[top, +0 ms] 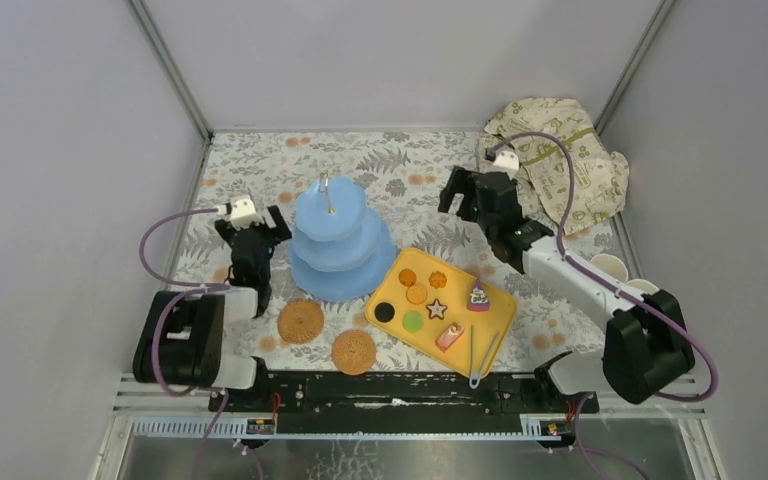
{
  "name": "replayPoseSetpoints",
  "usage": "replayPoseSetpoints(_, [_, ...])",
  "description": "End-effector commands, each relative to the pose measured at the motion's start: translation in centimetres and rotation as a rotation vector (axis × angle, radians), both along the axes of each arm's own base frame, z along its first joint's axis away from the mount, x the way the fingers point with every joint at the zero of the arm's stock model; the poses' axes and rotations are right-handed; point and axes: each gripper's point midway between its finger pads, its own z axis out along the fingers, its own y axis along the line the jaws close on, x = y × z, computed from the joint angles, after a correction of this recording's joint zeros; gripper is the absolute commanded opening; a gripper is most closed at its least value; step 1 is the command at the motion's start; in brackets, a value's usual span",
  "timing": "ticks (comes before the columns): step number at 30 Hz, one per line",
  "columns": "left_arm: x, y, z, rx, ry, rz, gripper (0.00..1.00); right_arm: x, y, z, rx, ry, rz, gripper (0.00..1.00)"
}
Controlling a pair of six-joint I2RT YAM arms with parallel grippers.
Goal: Serve the afternoon tea
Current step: Move the desert table to the center of the board.
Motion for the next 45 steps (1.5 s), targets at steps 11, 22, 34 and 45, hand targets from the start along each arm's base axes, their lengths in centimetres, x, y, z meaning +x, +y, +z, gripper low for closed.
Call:
replayPoseSetpoints(11, [-4.6, 7.2, 7.6, -0.404, 0.016, 0.637, 1.0, 2.9, 6.2, 5.7, 0.067, -0.134, 0.187, 0.98])
replayPoseSetpoints(22, [-6.7, 4.1, 8.0, -0.566, 0.133, 0.547, 1.0, -1.1, 12.3, 3.5, 0.286, -0.021, 0.367, 0.75])
replayPoseSetpoints(34, [-8.7, 3.1, 6.5, -0.741, 0.088, 0.449, 1.0, -2.4, 16.6, -0.8, 0.408, 0.115, 0.468, 0.74])
replayPoseSetpoints(45, [-8.6, 2.0, 6.5, -0.78, 0.112, 0.404, 0.84, -2.6, 20.5, -3.2, 0.517, 0.193, 0.572, 0.67])
